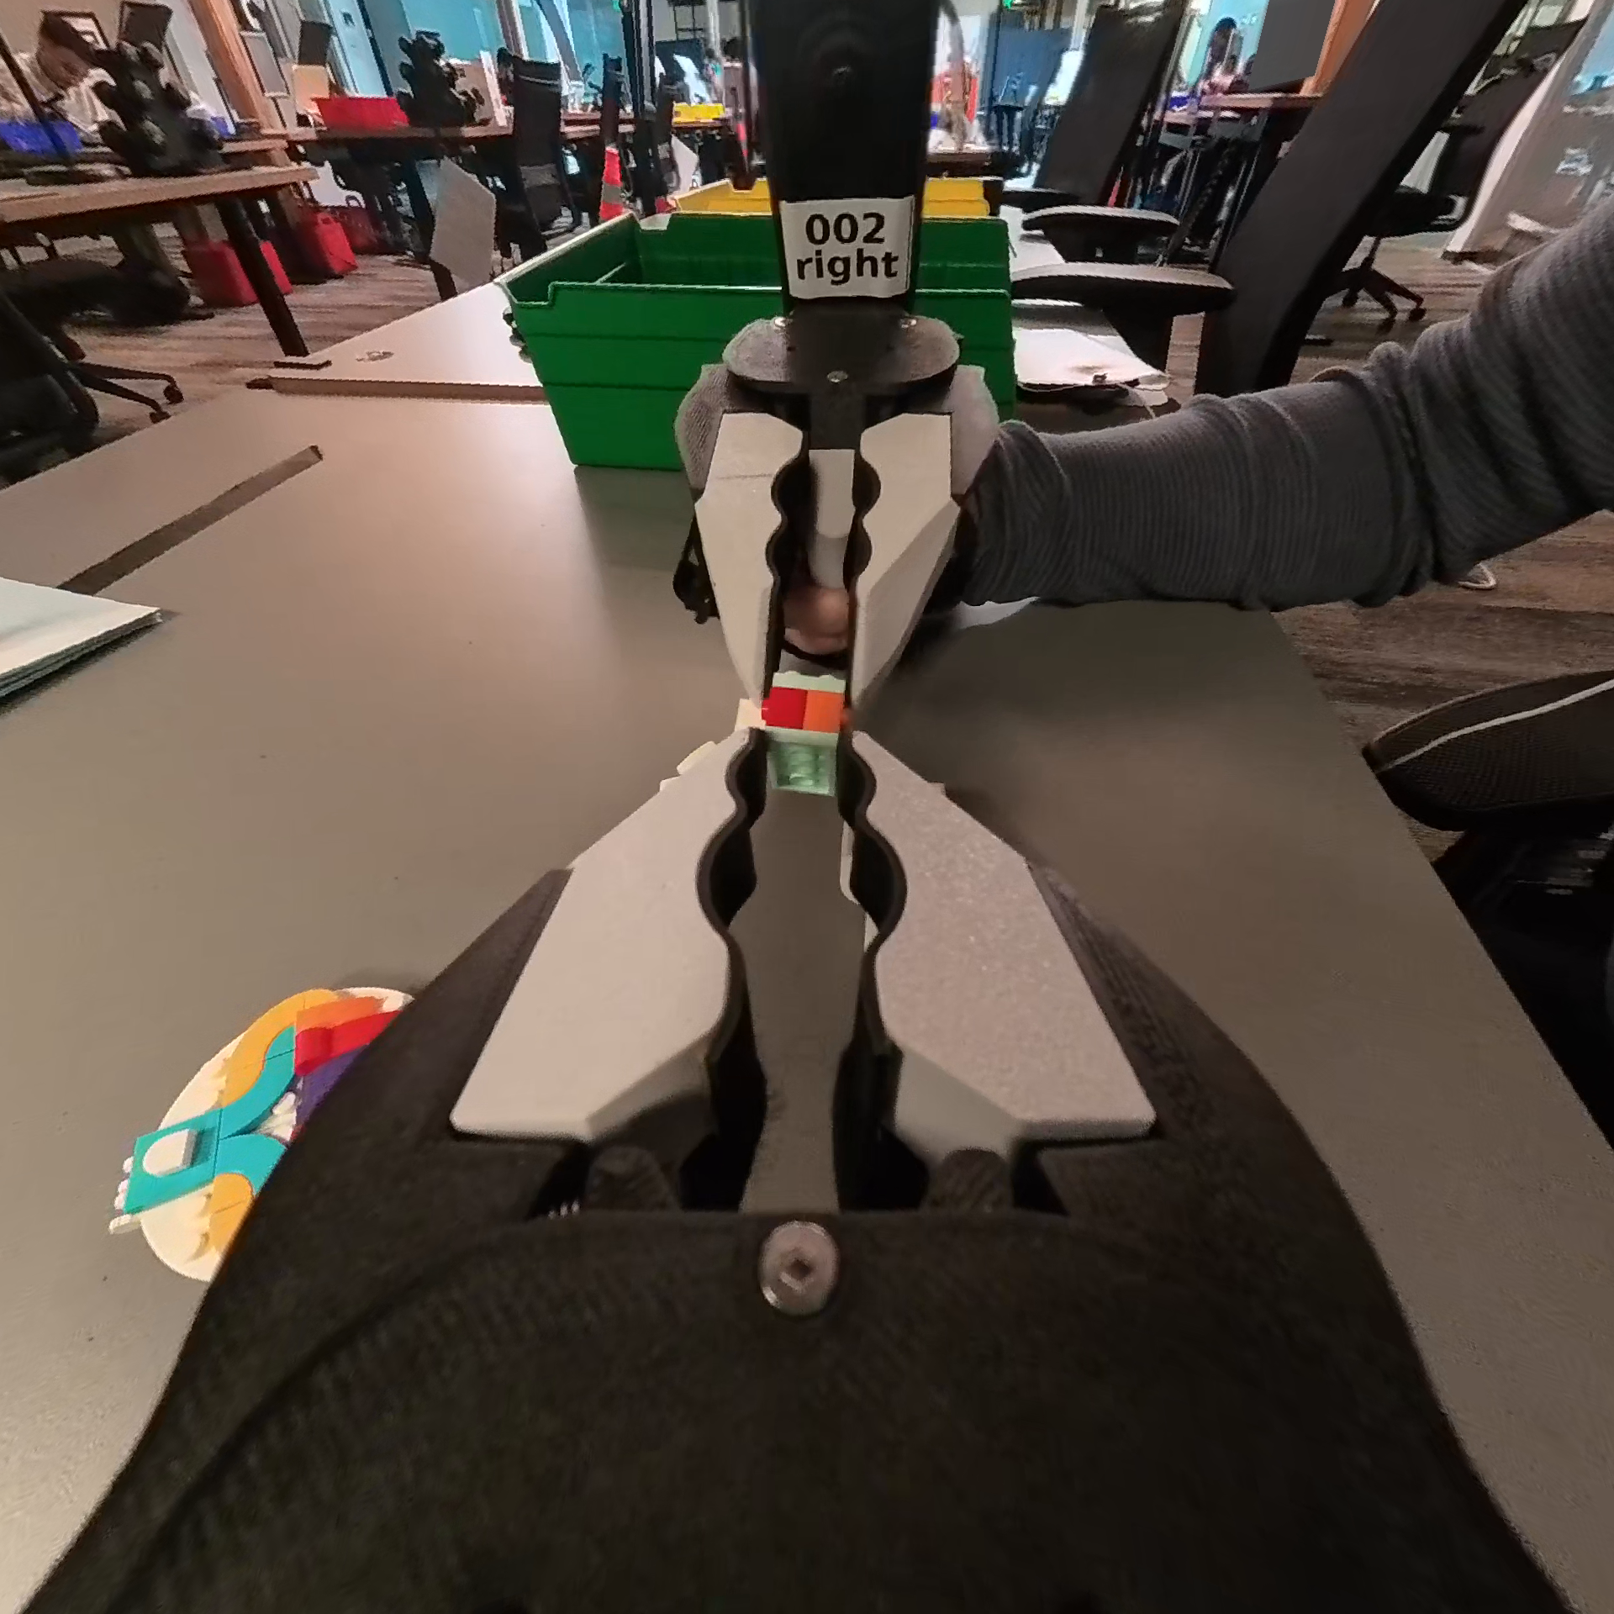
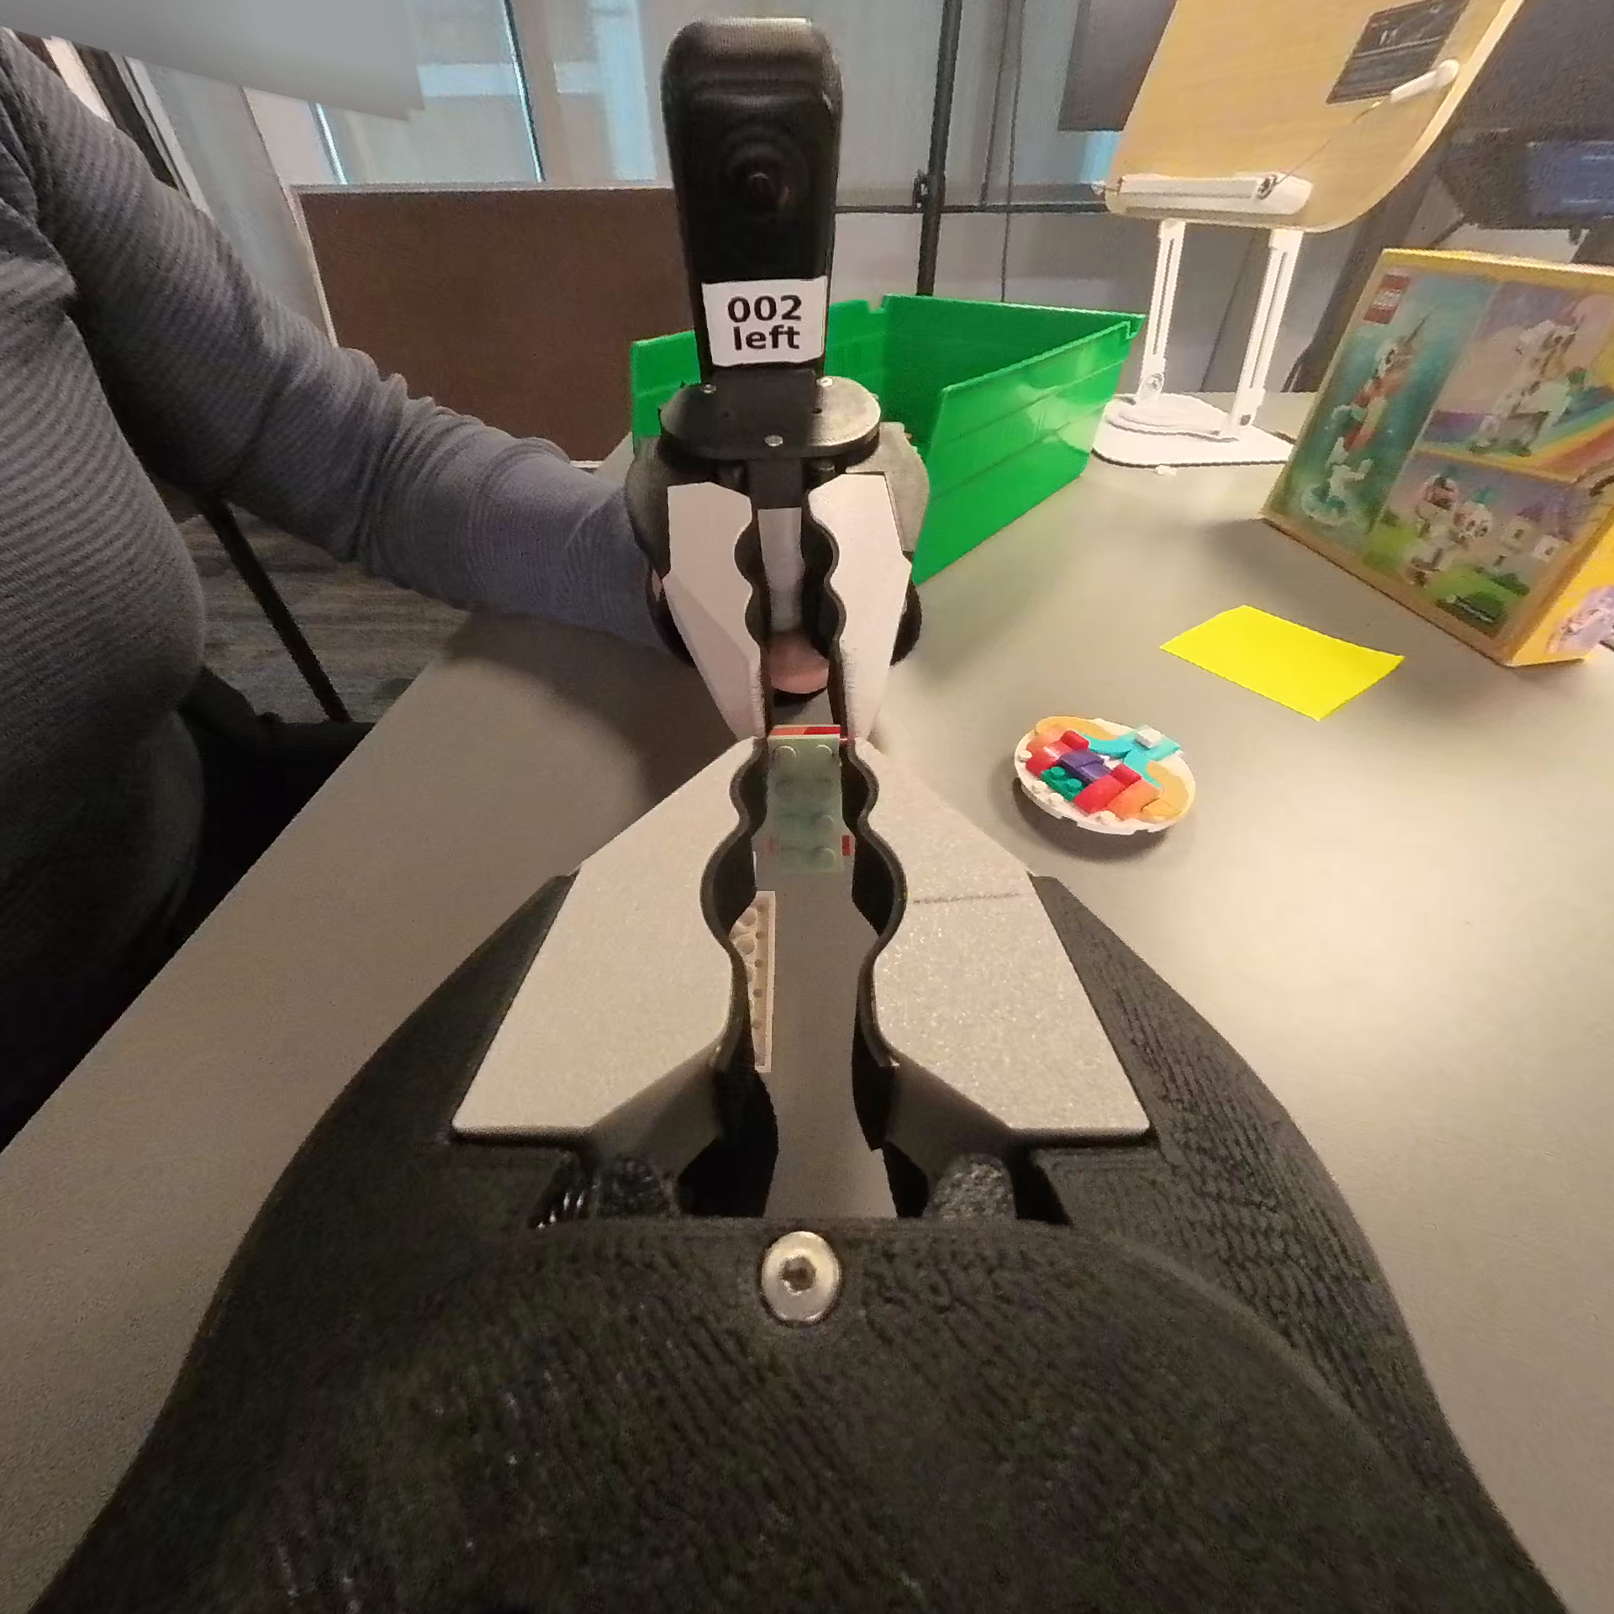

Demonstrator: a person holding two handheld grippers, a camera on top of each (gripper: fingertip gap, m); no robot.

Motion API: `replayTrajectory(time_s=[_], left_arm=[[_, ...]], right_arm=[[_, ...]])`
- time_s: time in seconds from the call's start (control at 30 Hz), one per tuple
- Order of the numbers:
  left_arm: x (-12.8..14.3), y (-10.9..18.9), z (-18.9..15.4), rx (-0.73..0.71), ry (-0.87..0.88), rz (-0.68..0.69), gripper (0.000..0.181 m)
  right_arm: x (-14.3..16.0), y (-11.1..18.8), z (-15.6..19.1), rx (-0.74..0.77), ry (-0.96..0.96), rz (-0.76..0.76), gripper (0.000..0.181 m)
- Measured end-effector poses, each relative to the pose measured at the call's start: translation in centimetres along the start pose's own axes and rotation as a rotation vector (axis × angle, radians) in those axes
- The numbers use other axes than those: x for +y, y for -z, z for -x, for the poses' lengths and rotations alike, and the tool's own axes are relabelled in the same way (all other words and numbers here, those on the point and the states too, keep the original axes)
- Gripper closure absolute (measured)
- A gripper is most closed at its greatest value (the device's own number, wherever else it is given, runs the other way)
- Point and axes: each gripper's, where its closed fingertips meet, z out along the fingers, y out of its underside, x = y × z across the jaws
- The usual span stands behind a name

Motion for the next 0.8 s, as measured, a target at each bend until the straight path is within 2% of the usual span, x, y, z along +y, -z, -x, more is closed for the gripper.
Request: replayTrajectory(time_s=[0.33,0.47,0.63,0.7,0.77,0.8], left_arm=[[-0.4,-0.1,0.0,-0.017,0.001,-0.032,0.166],[0.6,0.1,-0.2,-0.006,-0.019,0.057,0.167],[0.9,0.3,-0.9,-0.016,-0.086,0.111,0.167],[2.1,1.8,0.5,-0.100,-0.127,0.173,0.167],[1.4,3.7,1.1,-0.098,-0.034,0.099,0.167],[1.4,3.7,1.2,-0.102,-0.027,0.093,0.167]], right_arm=[[-0.3,0.2,0.0,0.005,0.002,-0.025,0.168],[0.8,-0.2,0.3,0.025,0.085,0.097,0.168],[1.4,0.0,0.9,0.008,0.090,0.137,0.169],[1.5,2.6,-0.7,0.098,0.073,0.138,0.170],[-0.3,5.2,-1.6,0.149,0.031,0.022,0.170],[-0.4,5.1,-1.6,0.157,0.041,0.022,0.170]])
